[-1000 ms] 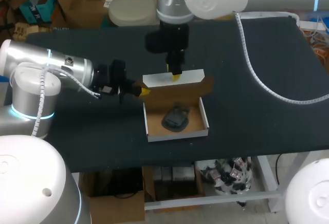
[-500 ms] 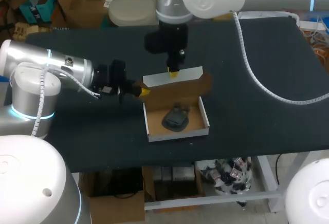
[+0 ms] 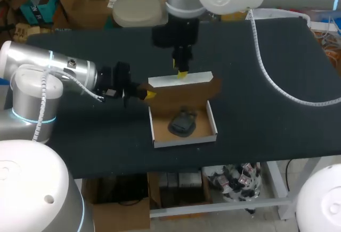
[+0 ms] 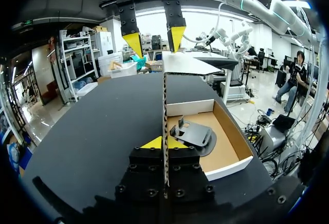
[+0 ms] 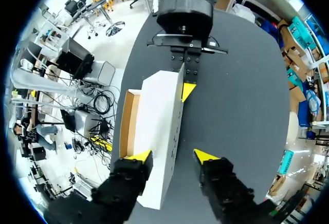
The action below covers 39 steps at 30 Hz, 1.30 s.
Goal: Assemble the packaging by folding the flat box into shape, placing the metal phone stand inside, and closing the box properly
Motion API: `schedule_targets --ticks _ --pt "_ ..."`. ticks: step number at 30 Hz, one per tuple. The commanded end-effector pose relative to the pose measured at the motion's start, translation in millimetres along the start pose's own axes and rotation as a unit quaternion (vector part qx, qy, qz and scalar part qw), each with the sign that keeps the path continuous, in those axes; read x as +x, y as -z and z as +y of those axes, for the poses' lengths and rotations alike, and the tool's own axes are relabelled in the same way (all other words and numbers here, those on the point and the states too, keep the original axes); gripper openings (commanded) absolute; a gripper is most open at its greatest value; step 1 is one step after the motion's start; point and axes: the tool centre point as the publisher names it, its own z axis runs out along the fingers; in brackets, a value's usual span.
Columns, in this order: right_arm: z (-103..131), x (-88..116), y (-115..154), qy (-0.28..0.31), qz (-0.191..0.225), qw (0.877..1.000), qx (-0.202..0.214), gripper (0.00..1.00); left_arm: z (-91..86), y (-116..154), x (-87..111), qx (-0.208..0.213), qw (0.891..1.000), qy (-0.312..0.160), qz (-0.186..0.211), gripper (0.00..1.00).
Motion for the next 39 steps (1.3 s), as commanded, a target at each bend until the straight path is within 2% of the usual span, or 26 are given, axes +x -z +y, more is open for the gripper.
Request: schedule_targets --ticks 1,7,22,28,39 --pt "-11 6 20 -0.010 -0.008 1.000 -0.016 1.00 0.8 -1 0.4 0.000 1.000 0.000 0.001 0.00" --pt "-16 1 38 -0.029 -0.014 0.999 -0.040 1.00 0.8 -1 0.4 0.000 1.000 0.000 0.001 0.00" --pt "-17 2 38 -0.035 -0.007 0.999 -0.040 1.00 0.8 -1 0.4 0.000 1.000 0.000 0.001 0.00" --pt "-24 6 40 -0.098 0.017 0.994 -0.036 1.00 0.6 -3 10.8 -0.019 0.999 -0.046 -0.022 0.00" --pt "-34 17 36 -0.238 0.051 0.969 -0.038 1.00 8.4 -1 27.7 -0.025 0.992 -0.108 -0.054 0.00"
